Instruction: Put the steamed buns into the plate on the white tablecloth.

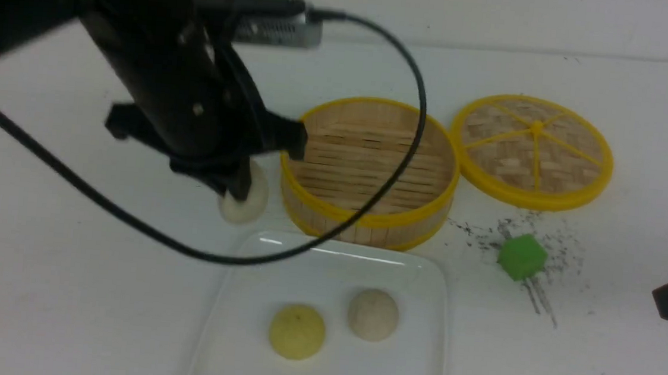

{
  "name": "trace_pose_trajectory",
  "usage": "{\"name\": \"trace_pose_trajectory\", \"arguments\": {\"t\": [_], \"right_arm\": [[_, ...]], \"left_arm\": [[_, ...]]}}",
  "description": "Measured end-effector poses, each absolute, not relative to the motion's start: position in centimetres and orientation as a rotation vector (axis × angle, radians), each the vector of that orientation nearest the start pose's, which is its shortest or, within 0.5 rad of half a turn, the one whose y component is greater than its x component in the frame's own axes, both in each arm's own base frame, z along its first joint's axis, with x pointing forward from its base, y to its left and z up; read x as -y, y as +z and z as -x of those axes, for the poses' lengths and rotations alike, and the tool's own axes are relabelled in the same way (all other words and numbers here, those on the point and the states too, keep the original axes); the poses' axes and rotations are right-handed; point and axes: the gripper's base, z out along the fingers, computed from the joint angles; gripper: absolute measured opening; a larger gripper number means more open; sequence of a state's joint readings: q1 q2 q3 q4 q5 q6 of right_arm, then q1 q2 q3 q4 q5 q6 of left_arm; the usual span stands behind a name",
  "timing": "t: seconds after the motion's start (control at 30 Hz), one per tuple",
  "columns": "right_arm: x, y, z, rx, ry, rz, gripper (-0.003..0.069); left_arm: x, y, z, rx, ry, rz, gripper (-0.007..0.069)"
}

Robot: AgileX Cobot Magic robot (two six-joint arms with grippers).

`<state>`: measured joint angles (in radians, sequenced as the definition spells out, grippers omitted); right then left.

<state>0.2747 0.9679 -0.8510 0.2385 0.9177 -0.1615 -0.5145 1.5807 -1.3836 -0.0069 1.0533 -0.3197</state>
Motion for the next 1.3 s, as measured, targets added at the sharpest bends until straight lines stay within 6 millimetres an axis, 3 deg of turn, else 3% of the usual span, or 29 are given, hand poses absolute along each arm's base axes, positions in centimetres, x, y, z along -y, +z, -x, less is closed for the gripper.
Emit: {"name": "trace_pose_trajectory", "arguments": {"t": [0.03,0.17,0.4,0.67,0.9,1.03,1.17,1.3], "right_arm": [[-6.5,32.0,-16.5,-2.470,0.356,0.434,0.0042],[-6.5,32.1,-16.5,-2.463,0.357,0.436,0.0047],[-6.5,32.1,-16.5,-2.463,0.357,0.436,0.0057],[-6.5,32.1,-16.5,-2.462,0.356,0.440,0.0069],[-6.6,32.1,-16.5,-2.461,0.359,0.452,0.0080],[-6.5,32.2,-15.9,-2.481,0.377,0.461,0.0081],[-6.1,33.2,-14.0,-2.445,0.383,0.475,0.0081],[-4.9,35.2,-9.8,-2.311,0.380,0.473,0.0081]], "left_arm": [[16.7,28.9,-29.0,-2.758,-0.276,-0.253,0.0044],[17.5,25.0,-29.9,-2.757,-0.331,-0.230,0.0063],[18.6,22.3,-31.0,-2.781,-0.380,-0.236,0.0116],[19.1,19.8,-31.8,-2.815,-0.374,-0.232,0.0256],[19.1,20.2,-31.8,-2.796,-0.380,-0.233,0.0375],[18.7,22.4,-31.4,-2.729,-0.375,-0.261,0.0394],[18.1,25.9,-31.0,-2.618,-0.360,-0.302,0.0393],[17.3,29.3,-30.1,-2.513,-0.346,-0.329,0.0368]]}}
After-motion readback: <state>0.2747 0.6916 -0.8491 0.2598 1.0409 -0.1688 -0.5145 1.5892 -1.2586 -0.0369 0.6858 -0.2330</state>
